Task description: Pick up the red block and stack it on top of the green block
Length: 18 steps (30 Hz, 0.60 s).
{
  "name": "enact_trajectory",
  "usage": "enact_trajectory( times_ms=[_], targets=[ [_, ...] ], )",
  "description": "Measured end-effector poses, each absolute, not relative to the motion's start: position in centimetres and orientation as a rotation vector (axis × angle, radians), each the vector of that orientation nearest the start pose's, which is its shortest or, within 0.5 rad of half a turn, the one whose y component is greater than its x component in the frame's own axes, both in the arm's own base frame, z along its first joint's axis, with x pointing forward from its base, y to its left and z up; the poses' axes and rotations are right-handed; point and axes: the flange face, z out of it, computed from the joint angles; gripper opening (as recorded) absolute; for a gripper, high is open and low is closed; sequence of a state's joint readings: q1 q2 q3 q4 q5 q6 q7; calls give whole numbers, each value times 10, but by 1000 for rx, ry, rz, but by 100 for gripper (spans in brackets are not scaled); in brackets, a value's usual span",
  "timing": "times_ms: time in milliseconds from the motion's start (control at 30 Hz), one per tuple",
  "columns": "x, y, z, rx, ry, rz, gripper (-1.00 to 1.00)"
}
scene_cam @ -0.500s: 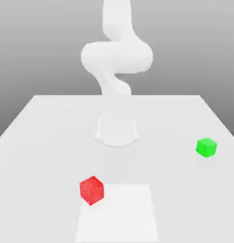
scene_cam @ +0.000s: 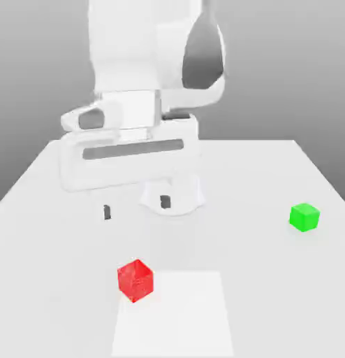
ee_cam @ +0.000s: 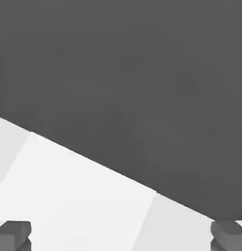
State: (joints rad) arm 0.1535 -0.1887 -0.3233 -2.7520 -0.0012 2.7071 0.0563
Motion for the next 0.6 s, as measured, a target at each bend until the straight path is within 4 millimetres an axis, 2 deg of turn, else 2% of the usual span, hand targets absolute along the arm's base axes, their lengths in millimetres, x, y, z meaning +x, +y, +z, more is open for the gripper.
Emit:
enact_trajectory(
  times_ms=[67,100,433,467,600],
  targets=[
    [371,-69,234,-3119,209,-74,0],
    [364,-71,220,-3130,175,-39,0],
    [357,-73,153,-3141,134,-7,0],
    [356,-72,147,-3140,135,-3,-100],
    [356,-72,147,-3139,135,-1,-100]
  ],
)
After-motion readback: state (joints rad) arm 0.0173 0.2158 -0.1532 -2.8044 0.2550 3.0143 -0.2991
